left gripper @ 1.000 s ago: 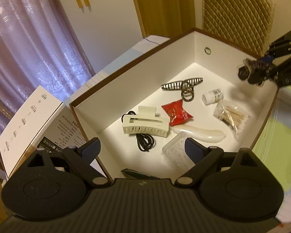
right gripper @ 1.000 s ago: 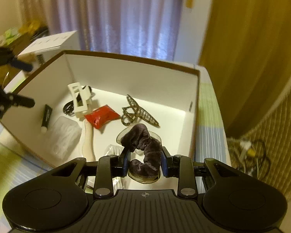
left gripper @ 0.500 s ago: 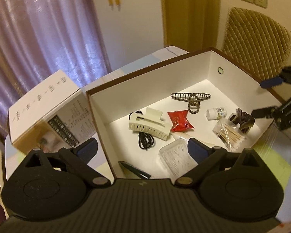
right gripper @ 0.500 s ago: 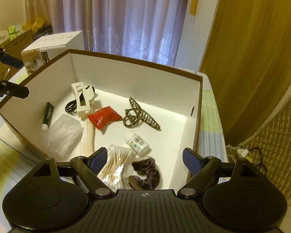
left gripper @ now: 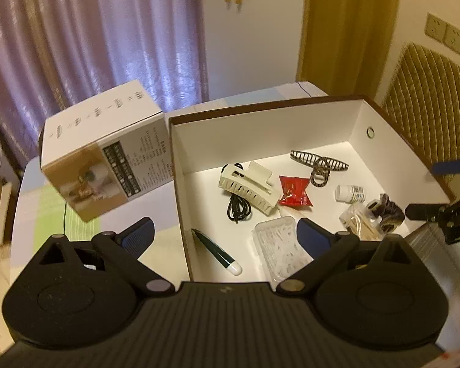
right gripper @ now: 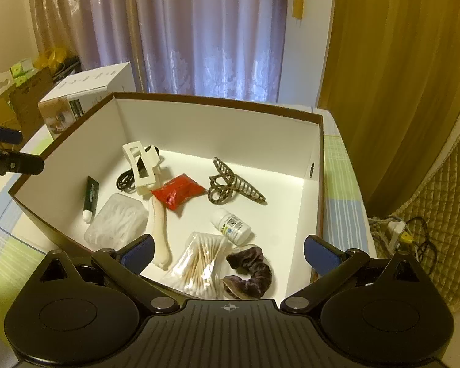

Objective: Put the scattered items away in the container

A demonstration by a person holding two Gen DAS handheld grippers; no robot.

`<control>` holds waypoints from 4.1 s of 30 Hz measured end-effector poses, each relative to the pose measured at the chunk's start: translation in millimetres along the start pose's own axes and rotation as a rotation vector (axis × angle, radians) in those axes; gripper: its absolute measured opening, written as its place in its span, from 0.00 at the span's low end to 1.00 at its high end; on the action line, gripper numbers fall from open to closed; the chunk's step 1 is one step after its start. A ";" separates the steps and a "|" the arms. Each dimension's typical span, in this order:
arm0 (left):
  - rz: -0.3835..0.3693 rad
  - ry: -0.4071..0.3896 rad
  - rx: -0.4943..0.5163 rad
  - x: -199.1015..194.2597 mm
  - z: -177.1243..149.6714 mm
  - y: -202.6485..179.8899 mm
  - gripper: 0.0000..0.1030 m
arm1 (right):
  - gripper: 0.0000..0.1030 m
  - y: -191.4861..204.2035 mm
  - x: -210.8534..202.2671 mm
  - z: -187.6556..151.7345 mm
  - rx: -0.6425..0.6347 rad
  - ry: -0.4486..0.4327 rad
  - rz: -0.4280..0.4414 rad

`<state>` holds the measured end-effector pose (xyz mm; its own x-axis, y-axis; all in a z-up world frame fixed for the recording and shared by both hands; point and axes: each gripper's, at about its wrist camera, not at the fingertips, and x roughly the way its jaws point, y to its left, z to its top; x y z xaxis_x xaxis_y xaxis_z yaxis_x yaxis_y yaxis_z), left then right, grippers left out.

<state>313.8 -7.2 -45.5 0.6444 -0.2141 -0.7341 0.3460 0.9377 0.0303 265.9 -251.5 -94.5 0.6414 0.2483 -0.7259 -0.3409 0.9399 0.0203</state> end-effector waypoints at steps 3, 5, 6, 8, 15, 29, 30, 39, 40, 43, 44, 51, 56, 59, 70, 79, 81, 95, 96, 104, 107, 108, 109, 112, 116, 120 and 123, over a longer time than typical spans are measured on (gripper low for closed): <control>0.039 -0.008 -0.034 -4.4 -3.6 -0.2 0.95 | 0.98 -1.3 -4.8 0.4 0.012 -0.011 0.001; 0.062 -0.020 -0.038 -9.4 -5.5 -2.4 0.97 | 0.98 -2.0 -9.0 1.3 0.024 -0.023 -0.005; 0.068 -0.022 -0.040 -12.2 -5.7 -3.4 0.97 | 0.98 -2.7 -10.9 1.9 0.030 -0.029 -0.009; 0.071 -0.025 -0.048 -18.2 -5.7 -4.8 0.97 | 0.98 -3.5 -15.0 3.7 0.042 -0.038 -0.018; 0.122 -0.050 -0.063 -43.5 -4.0 -12.0 0.97 | 0.98 3.1 -35.4 3.3 0.026 -0.092 -0.063; 0.195 -0.051 -0.110 -93.7 -18.2 -39.1 0.97 | 0.98 26.0 -71.7 -13.4 0.012 -0.073 -0.057; 0.195 -0.050 -0.118 -96.9 -19.4 -40.5 0.97 | 0.98 27.2 -74.7 -14.7 0.014 -0.072 -0.056; 0.204 -0.046 -0.155 -121.7 -34.1 -60.1 0.97 | 0.98 33.6 -97.5 -30.9 0.047 -0.056 -0.028; 0.208 -0.047 -0.155 -124.1 -36.0 -62.2 0.97 | 0.98 34.8 -99.8 -32.7 0.045 -0.054 -0.029; 0.217 -0.045 -0.156 -129.5 -41.0 -68.4 0.97 | 0.98 37.8 -105.5 -36.7 0.039 -0.049 -0.025; 0.217 -0.044 -0.159 -131.5 -42.7 -70.0 0.97 | 0.98 38.6 -106.9 -37.4 0.039 -0.048 -0.024; 0.225 -0.038 -0.172 -144.2 -51.2 -77.1 0.97 | 0.98 43.2 -119.6 -43.1 0.030 -0.051 -0.013; 0.238 -0.034 -0.181 -151.1 -57.3 -81.8 0.97 | 0.98 45.4 -124.7 -45.9 0.027 -0.051 -0.004; 0.244 -0.032 -0.181 -154.9 -60.6 -85.4 0.97 | 0.98 46.4 -127.9 -48.6 0.023 -0.051 0.003; 0.254 -0.022 -0.180 -164.3 -71.3 -99.0 0.97 | 0.98 44.9 -139.1 -55.6 0.022 -0.064 0.011; 0.257 -0.014 -0.178 -169.0 -80.9 -110.0 0.97 | 0.98 42.9 -147.4 -62.2 0.010 -0.068 0.006; 0.257 -0.010 -0.179 -169.8 -83.1 -111.2 0.97 | 0.98 42.5 -148.4 -63.6 0.010 -0.069 0.006; 0.257 -0.007 -0.171 -174.1 -90.7 -122.8 0.97 | 0.98 41.6 -158.9 -73.5 0.000 -0.078 0.001; 0.256 -0.007 -0.171 -174.7 -91.1 -123.8 0.97 | 0.98 41.5 -159.2 -73.8 0.000 -0.078 0.002; 0.249 -0.010 -0.168 -179.6 -93.0 -127.7 0.97 | 0.98 43.8 -166.8 -77.4 0.006 -0.084 0.007; 0.249 -0.010 -0.172 -180.6 -95.4 -126.9 0.97 | 0.98 45.8 -168.1 -80.1 0.004 -0.079 0.010; 0.249 -0.008 -0.174 -180.9 -96.6 -126.8 0.97 | 0.98 46.4 -167.8 -81.0 0.005 -0.075 0.010; 0.249 -0.005 -0.174 -181.0 -97.9 -126.6 0.97 | 0.98 46.9 -167.9 -81.9 0.005 -0.072 0.010; 0.247 0.006 -0.175 -180.8 -101.9 -126.1 0.97 | 0.98 48.8 -168.1 -85.0 0.007 -0.064 0.011; 0.242 0.014 -0.176 -181.4 -107.0 -125.3 0.97 | 0.98 52.0 -167.9 -89.6 0.010 -0.058 0.009; 0.235 0.020 -0.173 -180.9 -110.9 -125.9 0.97 | 0.98 54.6 -167.0 -93.7 0.015 -0.049 0.004; 0.231 0.026 -0.173 -179.9 -113.7 -126.4 0.97 | 0.98 56.6 -166.6 -95.9 0.013 -0.043 0.000</control>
<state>76.6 -56.1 5.6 0.6743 0.0153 -0.7383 0.0696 0.9940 0.0842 73.8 -262.2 -38.3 0.6705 0.2580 -0.6956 -0.3325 0.9427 0.0292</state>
